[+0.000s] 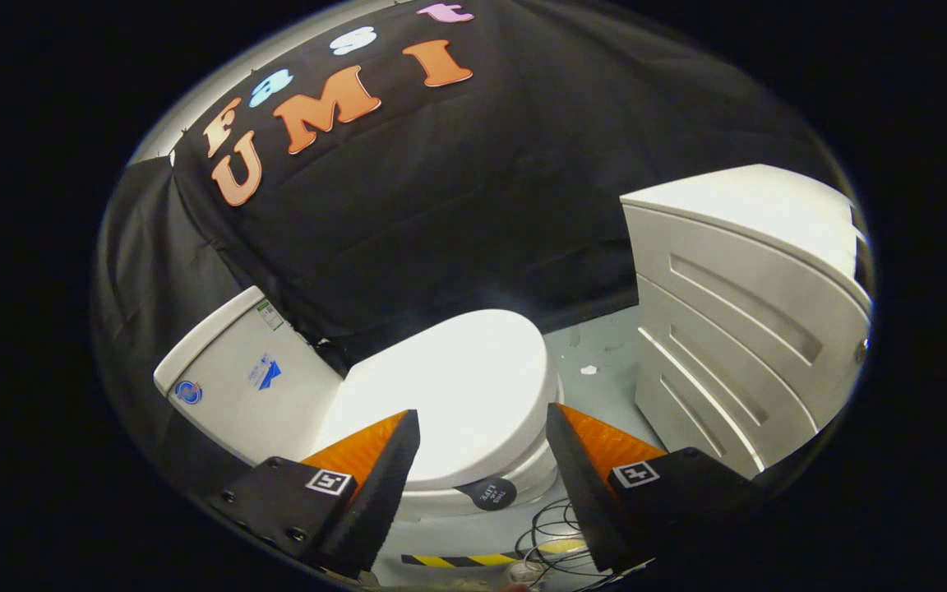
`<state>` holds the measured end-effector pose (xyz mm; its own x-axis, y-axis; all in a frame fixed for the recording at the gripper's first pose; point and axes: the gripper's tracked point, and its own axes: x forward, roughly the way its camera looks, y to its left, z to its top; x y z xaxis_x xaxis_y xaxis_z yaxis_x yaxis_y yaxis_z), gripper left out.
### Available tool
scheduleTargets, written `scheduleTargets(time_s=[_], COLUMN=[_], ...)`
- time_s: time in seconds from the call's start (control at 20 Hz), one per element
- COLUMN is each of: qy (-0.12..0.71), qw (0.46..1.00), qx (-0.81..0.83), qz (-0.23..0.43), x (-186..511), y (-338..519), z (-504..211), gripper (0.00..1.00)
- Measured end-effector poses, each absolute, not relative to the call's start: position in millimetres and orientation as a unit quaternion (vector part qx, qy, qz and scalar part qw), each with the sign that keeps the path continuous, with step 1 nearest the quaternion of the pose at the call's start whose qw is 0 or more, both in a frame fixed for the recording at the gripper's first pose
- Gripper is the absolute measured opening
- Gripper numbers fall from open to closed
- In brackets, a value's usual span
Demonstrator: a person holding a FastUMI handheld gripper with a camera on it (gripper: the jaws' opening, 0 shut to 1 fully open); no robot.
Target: Open the toilet lid.
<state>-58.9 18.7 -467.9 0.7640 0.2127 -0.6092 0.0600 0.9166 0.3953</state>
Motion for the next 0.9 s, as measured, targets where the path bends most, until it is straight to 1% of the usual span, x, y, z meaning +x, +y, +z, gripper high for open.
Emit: scheduleTargets(time_s=[0.5,0.7,0.9], qy=[0.396,0.422,0.448], qw=[0.870,0.837,0.802], qx=[0.293,0.346,0.393], qz=[0.027,0.031,0.033], x=[-85.3,-98.6,-112.1], y=[30.6,46.1,54.1], z=[-542.9,-567.3,-577.2], gripper=[0.99,0.98,0.98])
